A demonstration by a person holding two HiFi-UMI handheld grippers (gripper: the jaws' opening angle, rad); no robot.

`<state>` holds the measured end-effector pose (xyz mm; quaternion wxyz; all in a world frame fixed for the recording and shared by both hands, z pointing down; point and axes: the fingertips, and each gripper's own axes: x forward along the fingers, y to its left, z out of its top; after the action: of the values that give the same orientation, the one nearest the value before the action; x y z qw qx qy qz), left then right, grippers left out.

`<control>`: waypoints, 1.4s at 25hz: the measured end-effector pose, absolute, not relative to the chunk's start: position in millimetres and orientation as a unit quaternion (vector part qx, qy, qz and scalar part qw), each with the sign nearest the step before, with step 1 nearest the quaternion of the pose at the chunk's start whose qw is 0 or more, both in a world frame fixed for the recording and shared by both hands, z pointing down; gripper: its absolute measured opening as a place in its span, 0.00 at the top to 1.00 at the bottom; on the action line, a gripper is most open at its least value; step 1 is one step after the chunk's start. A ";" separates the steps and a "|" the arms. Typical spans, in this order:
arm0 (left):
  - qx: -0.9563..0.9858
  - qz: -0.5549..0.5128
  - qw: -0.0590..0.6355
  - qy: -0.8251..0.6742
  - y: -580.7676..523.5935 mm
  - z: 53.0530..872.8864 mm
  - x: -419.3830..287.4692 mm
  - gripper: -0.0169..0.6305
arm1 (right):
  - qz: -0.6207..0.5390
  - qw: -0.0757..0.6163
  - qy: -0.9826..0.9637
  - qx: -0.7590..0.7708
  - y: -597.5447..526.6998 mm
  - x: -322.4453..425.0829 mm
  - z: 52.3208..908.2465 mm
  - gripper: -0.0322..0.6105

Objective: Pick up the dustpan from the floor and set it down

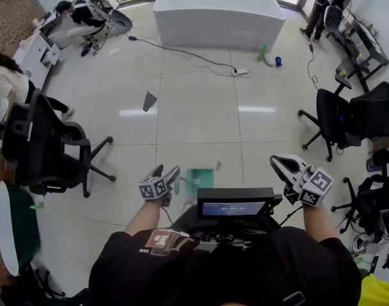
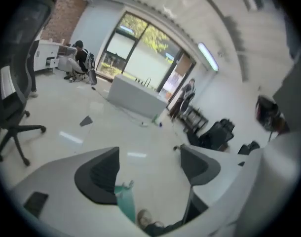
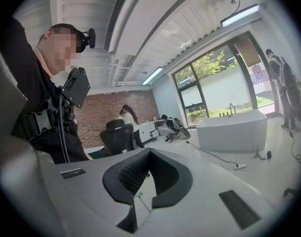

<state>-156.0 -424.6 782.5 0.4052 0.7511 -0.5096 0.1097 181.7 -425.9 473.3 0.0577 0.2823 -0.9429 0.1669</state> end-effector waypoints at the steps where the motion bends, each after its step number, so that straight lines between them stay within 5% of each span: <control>1: 0.768 0.051 0.394 -0.502 -425.0 738.5 -155.8 0.33 | 0.162 0.053 -0.944 0.282 -420.8 182.6 462.3 0.94; 3: 0.802 -0.042 0.352 -0.481 -419.5 650.4 -158.2 0.42 | 0.152 0.042 -0.947 0.281 -409.3 181.8 440.9 0.94; 8: 0.852 -0.185 0.261 -0.415 -386.8 492.3 -157.5 0.97 | 0.116 0.018 -0.956 0.269 -385.2 171.0 397.1 0.94; 15: 0.886 -0.181 0.202 -0.376 -349.2 425.1 -144.7 0.97 | 0.092 0.003 -0.961 0.262 -362.1 164.5 366.2 0.94; 35: 0.912 -0.199 0.230 -0.274 -335.5 411.7 -230.5 0.96 | 0.076 0.016 -0.937 0.340 -324.4 66.8 349.7 0.94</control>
<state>-230.5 -335.5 411.7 0.2297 0.9125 -0.2735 -0.1995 66.8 -324.4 349.7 0.0160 0.3398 -0.9373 0.0763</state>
